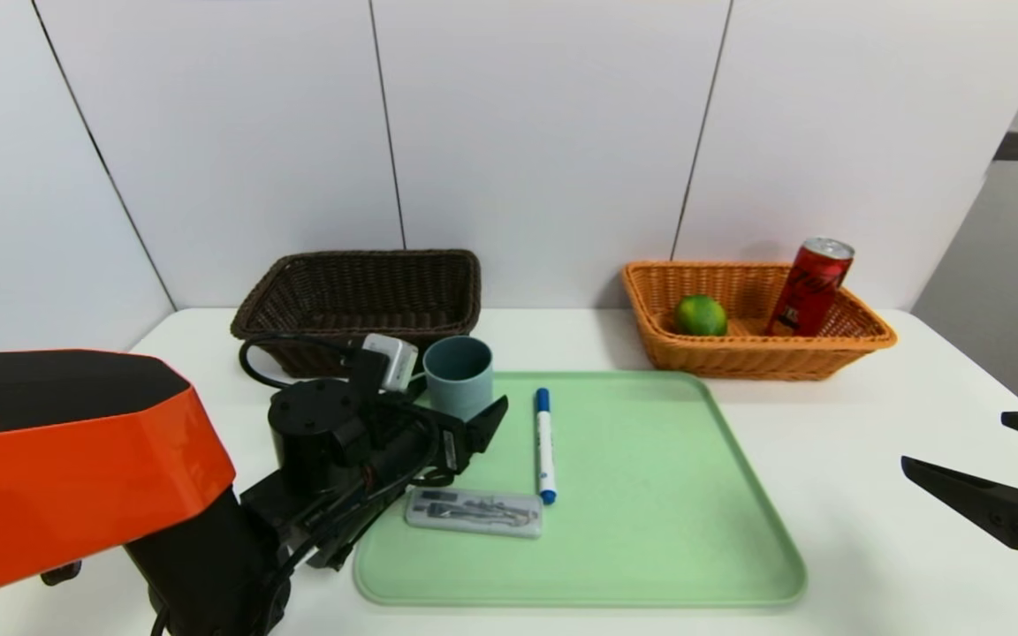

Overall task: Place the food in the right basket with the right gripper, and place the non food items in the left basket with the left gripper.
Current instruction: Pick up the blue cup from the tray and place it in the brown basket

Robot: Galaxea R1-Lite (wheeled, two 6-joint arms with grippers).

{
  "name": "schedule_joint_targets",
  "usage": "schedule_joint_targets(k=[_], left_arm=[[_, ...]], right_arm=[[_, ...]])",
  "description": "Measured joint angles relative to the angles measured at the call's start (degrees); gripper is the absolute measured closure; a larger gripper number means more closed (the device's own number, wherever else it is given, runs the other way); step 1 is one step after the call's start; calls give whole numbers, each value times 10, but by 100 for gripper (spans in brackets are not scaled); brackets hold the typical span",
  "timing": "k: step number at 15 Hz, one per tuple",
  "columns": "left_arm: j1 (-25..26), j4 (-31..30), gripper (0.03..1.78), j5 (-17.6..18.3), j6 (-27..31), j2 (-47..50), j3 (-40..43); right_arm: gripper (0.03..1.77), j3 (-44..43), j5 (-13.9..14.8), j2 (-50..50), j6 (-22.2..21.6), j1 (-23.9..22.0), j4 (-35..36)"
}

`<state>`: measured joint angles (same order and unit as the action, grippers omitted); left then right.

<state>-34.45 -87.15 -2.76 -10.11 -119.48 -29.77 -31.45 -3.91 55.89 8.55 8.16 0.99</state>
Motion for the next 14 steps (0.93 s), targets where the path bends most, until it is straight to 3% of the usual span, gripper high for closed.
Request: schedule_joint_targets(k=[14], left_arm=[[5,0,12,-7,-1,-12,-16]], right_arm=[[10,1,0,2,0,0,0]])
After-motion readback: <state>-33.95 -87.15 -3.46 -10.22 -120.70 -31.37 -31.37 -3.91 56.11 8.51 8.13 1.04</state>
